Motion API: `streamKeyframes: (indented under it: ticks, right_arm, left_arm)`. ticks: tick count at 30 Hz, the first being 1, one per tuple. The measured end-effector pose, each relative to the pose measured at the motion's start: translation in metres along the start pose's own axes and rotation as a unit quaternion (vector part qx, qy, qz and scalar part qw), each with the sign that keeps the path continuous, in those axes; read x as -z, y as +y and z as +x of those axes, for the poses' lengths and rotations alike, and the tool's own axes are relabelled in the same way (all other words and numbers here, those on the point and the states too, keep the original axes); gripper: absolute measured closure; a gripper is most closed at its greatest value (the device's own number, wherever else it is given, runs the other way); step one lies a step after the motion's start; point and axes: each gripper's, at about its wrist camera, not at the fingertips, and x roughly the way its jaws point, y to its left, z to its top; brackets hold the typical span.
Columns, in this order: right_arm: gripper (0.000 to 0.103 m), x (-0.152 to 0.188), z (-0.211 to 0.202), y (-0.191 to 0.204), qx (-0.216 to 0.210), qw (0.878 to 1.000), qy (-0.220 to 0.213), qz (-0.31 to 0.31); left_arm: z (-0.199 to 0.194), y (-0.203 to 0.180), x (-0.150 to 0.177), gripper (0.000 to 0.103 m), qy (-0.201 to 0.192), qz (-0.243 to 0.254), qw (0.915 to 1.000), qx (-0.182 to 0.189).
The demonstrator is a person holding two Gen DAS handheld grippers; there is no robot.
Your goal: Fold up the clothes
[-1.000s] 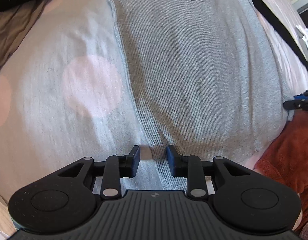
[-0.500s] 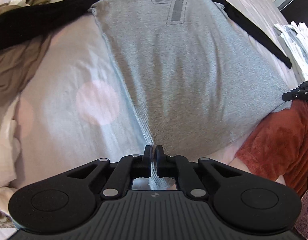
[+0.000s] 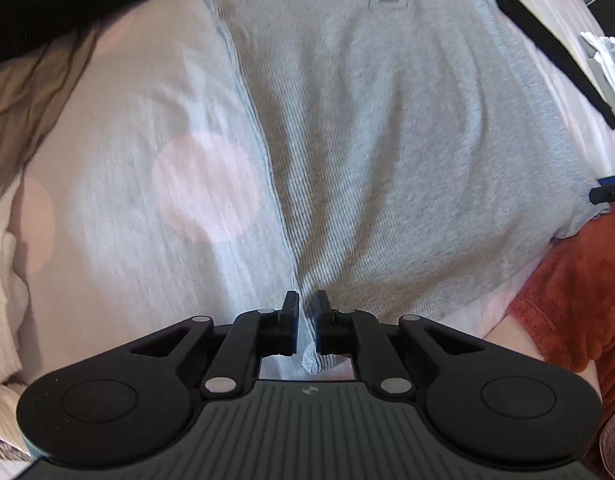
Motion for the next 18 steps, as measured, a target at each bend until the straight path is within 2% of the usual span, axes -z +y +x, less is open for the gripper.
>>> streamKeyframes:
  ticks: [1,4,9,13,18]
  right_arm:
    - [0.069,-0.003,-0.005,-0.003,-0.004,1.000,-0.007,0.001]
    - [0.069,-0.021,-0.020,-0.013,-0.006,0.999,-0.043,-0.002]
    - [0.069,-0.065,-0.034,-0.043,0.035,0.993,-0.116,0.006]
    - [0.069,-0.100,-0.033,-0.072,0.072,0.984,-0.161,0.021]
    - [0.069,-0.140,-0.028,-0.097,0.088,0.974,-0.205,0.025]
  left_arm:
    - [-0.007,0.003,-0.005,0.089,-0.010,0.001,0.9999,0.000]
    - [-0.026,0.018,-0.024,0.088,-0.043,-0.009,0.9990,-0.014]
    - [-0.045,0.047,-0.062,0.088,-0.098,-0.048,0.9930,-0.045]
    - [-0.046,0.066,-0.088,0.088,-0.126,-0.074,0.9879,-0.053]
    - [-0.031,0.078,-0.115,0.088,-0.145,-0.086,0.9836,-0.064]
